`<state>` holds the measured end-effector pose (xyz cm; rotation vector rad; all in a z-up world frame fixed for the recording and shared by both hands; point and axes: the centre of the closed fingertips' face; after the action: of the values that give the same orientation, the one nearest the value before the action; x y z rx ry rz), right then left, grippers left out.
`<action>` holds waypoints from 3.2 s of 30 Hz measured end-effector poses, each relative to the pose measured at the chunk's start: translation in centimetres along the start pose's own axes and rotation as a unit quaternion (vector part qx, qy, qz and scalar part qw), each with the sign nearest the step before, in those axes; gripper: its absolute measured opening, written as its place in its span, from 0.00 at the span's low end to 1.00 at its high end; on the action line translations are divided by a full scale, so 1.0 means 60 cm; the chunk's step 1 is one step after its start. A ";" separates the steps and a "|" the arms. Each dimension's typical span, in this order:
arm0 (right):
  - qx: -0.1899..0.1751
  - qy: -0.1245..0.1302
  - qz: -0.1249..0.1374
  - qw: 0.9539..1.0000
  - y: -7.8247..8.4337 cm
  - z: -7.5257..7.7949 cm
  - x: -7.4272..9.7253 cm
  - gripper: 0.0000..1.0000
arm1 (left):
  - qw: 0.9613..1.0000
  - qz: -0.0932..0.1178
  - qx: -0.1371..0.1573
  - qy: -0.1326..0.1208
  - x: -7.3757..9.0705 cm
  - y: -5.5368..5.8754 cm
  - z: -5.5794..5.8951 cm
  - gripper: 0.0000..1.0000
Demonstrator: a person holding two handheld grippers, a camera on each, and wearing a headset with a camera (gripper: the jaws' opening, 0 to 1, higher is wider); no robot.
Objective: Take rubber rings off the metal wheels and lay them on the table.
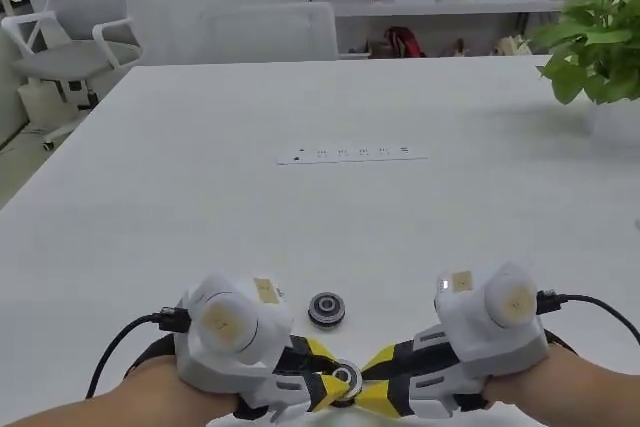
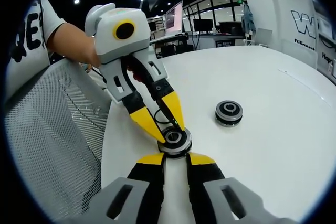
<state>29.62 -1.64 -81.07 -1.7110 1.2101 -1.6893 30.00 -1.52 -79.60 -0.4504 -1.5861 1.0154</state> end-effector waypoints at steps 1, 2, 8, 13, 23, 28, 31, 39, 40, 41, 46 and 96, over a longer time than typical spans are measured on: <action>0.001 0.000 -0.001 1.000 0.000 0.000 0.000 0.11 | 1.000 0.000 0.000 0.000 0.000 0.000 0.000 0.14; 0.001 0.000 0.000 1.000 0.000 0.000 0.001 0.10 | 1.000 0.000 0.001 -0.001 0.000 0.000 0.000 0.14; -0.005 0.005 -0.002 1.000 0.001 0.002 0.002 0.03 | 1.000 0.001 0.004 -0.004 0.001 0.001 0.000 0.14; -0.029 0.009 -0.001 1.000 0.003 0.004 0.003 0.00 | 1.000 0.000 0.001 -0.006 0.003 0.001 0.000 0.13; -0.088 0.012 0.006 0.996 0.004 0.012 0.008 0.00 | 1.000 -0.009 -0.012 -0.007 0.003 0.002 0.000 0.13; -0.116 0.012 0.018 0.993 0.001 0.019 0.012 0.00 | 1.000 -0.010 -0.014 -0.007 0.004 0.002 0.000 0.13; -0.140 0.013 0.029 0.990 -0.006 0.025 0.016 0.00 | 1.000 -0.011 -0.015 -0.006 0.004 0.002 0.000 0.13; -0.171 0.011 0.048 0.984 -0.016 0.022 0.017 0.00 | 1.000 -0.013 -0.016 -0.008 0.004 0.002 0.001 0.12; -0.174 0.011 0.048 0.984 -0.015 0.022 0.017 0.00 | 1.000 -0.013 -0.017 -0.008 0.004 0.003 0.001 0.12; -0.178 0.011 0.050 0.983 -0.015 0.023 0.018 0.00 | 1.000 -0.014 -0.017 -0.009 0.004 0.002 0.001 0.12; -0.207 0.007 0.059 0.977 -0.018 0.022 0.017 0.00 | 1.000 -0.017 -0.017 -0.014 0.003 0.002 0.001 0.12; -0.228 -0.051 0.076 0.969 -0.040 -0.018 0.016 0.00 | 0.999 -0.024 -0.022 -0.013 0.002 0.003 0.006 0.11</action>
<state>29.13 -0.92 -78.43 -1.8736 1.7293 -1.2816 29.61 -1.42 -79.68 -0.4287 -1.6371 0.9560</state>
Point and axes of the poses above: the centre of the closed fingertips' face, and the gripper's own axes: x roughly backward along the fingers, z roughly to its right, y roughly out of its underside, and after that the axes turned 1 degree about y, right-handed
